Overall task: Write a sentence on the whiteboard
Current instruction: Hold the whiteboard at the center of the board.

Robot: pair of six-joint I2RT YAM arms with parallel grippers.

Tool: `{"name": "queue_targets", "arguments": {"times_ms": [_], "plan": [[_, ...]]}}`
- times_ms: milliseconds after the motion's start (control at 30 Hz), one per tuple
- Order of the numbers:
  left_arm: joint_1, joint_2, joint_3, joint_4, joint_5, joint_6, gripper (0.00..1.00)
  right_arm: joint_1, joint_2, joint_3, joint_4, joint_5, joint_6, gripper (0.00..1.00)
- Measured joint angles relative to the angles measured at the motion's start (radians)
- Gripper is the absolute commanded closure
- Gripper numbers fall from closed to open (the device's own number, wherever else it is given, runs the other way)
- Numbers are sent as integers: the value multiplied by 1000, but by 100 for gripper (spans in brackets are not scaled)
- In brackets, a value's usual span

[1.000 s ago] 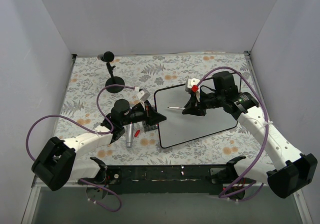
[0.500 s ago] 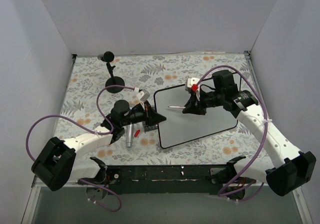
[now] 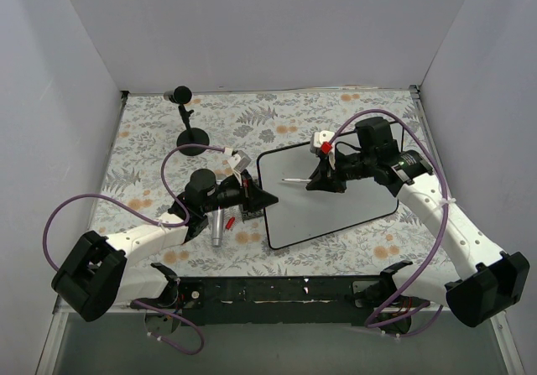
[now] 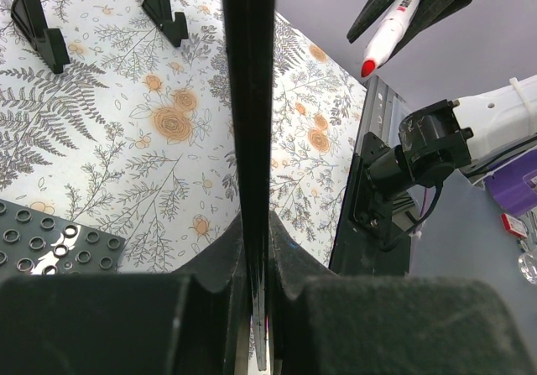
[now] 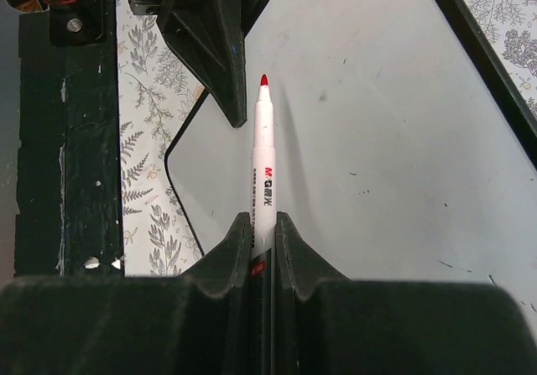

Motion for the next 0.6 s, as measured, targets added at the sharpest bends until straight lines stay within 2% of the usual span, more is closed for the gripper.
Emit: {"name": "queue_targets", "arguments": {"times_ms": [600], "plan": [[0,-34,-21,-6,-8,0,100,-6,-44,-3,-18,-45,-30,99]]}}
